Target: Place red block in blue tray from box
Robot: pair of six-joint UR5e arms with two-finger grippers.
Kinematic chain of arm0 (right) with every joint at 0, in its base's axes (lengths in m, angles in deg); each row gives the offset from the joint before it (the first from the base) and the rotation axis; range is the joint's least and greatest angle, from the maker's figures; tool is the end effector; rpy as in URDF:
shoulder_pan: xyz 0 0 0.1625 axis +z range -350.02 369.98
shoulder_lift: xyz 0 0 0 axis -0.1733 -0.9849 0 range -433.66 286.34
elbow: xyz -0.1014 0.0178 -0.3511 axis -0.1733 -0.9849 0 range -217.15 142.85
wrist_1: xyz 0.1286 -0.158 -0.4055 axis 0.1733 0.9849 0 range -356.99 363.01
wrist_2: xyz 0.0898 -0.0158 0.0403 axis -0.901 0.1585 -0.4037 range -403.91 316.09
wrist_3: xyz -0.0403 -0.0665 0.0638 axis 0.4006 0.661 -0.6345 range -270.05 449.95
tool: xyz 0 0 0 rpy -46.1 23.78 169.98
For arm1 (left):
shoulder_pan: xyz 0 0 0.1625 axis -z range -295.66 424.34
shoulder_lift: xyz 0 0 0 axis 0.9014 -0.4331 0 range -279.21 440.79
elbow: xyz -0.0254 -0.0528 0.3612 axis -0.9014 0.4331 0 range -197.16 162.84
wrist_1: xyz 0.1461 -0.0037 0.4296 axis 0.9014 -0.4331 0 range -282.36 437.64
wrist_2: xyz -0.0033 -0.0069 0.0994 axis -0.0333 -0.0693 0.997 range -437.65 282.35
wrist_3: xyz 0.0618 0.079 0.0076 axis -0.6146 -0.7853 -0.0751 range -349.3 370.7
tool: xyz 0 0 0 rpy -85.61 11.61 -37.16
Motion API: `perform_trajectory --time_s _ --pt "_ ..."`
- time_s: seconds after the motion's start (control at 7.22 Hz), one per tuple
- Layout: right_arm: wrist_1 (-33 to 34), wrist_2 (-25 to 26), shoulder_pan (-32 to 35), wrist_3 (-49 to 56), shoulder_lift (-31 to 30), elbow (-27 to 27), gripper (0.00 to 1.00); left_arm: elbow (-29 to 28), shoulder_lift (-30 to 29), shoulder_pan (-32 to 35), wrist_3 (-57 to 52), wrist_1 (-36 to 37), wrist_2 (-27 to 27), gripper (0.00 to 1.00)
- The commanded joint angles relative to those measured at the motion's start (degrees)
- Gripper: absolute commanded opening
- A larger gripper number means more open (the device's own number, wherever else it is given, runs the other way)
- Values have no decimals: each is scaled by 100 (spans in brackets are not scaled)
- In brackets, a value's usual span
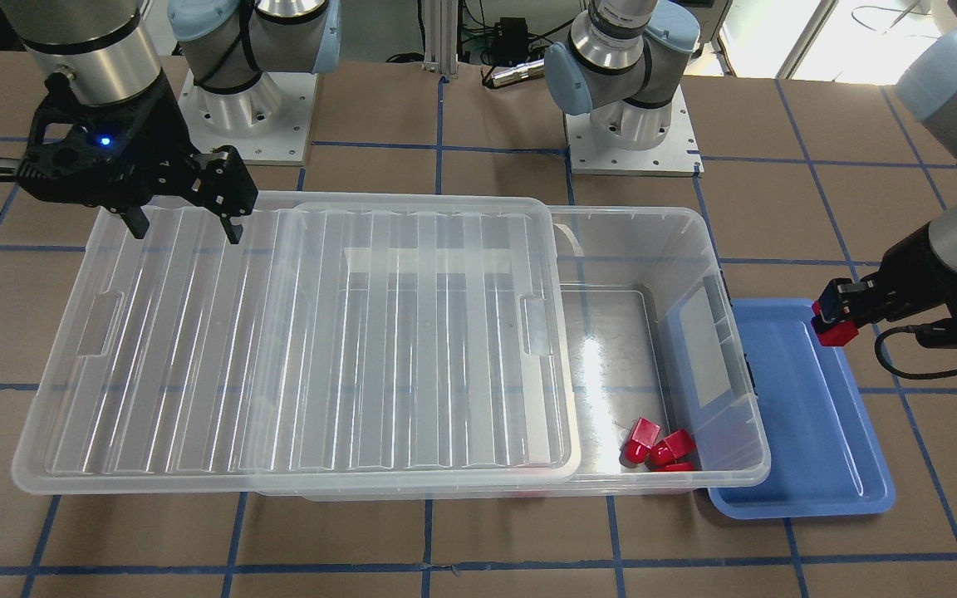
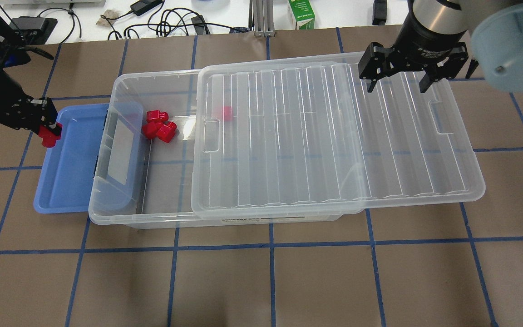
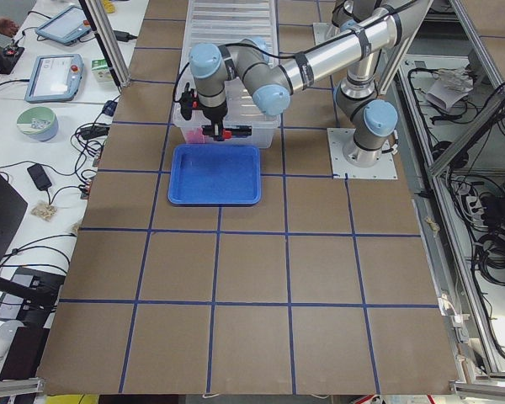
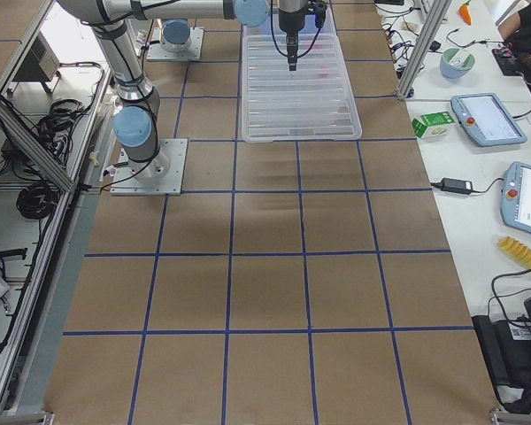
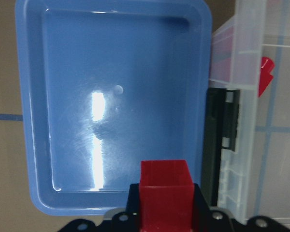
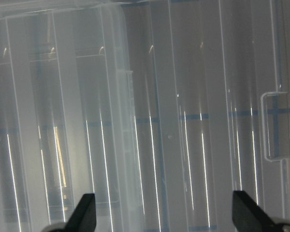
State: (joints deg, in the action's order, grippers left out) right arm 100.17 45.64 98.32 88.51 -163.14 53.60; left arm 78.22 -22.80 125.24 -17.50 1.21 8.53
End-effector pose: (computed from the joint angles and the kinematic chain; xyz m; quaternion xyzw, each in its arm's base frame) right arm 0.1183 -0.5501 0.4290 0.0268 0.9983 -0.0515 0.0038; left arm 0.1627 -0.5801 0.2679 0.0094 -0.9983 -0.0254 0.0518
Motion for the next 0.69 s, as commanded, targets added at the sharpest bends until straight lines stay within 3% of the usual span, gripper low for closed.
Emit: perform_trajectory --time_s 0.0,0.28,0.55 --pt "-21 -34 -1085 1332 1 65 100 435 -538 -149 -240 1249 13 0" --pt "31 18 -1879 2625 228 83 100 481 -891 -149 -160 1438 -22 0" --pt "127 88 -2048 2939 633 83 100 577 -1155 -158 -81 1683 -14 0"
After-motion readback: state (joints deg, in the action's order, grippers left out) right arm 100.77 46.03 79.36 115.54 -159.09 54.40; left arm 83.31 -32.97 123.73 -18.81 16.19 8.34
